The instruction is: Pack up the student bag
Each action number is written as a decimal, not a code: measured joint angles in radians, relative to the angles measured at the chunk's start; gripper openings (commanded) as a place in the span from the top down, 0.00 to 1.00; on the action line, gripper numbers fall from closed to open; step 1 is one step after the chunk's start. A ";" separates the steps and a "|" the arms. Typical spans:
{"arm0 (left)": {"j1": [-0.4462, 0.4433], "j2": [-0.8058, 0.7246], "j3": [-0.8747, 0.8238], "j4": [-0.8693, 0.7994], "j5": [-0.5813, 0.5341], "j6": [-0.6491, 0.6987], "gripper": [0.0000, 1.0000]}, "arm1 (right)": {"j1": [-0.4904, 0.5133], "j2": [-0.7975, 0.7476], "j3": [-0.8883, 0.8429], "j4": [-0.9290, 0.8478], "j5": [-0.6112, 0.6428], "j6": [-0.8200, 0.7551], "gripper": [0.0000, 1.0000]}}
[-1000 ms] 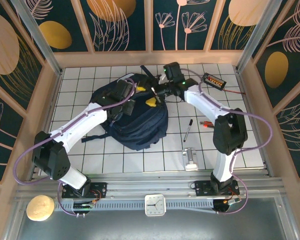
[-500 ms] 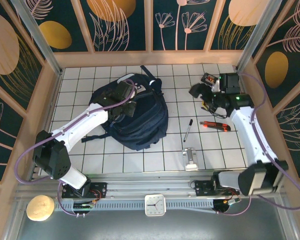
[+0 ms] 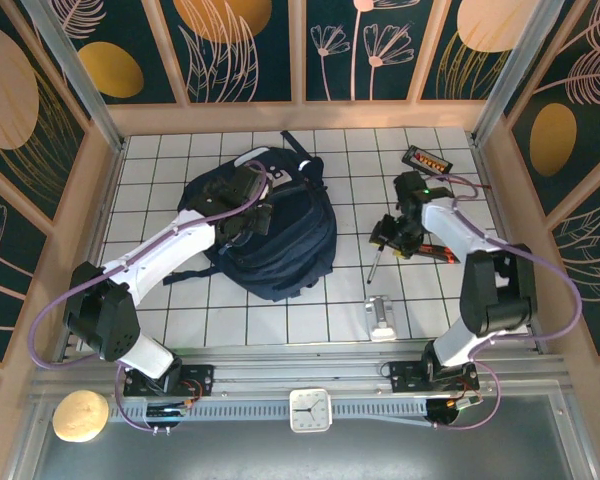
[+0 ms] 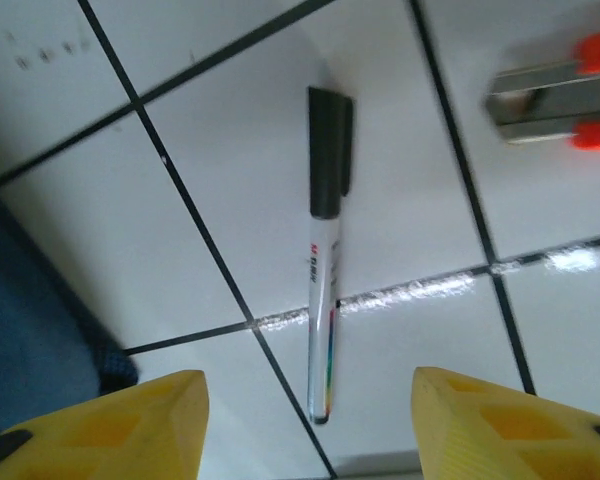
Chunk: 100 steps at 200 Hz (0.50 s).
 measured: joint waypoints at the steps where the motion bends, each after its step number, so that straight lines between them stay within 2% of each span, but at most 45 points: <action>1: 0.000 0.000 0.001 0.000 0.000 0.000 1.00 | 0.002 0.003 0.000 0.001 0.001 0.000 0.49; 29: 0.000 0.002 0.022 -0.003 0.005 -0.009 1.00 | 0.054 0.087 0.001 0.027 0.033 0.007 0.54; 100: 0.006 0.005 0.044 -0.011 0.035 -0.035 1.00 | 0.057 0.191 0.005 0.101 0.081 0.029 0.68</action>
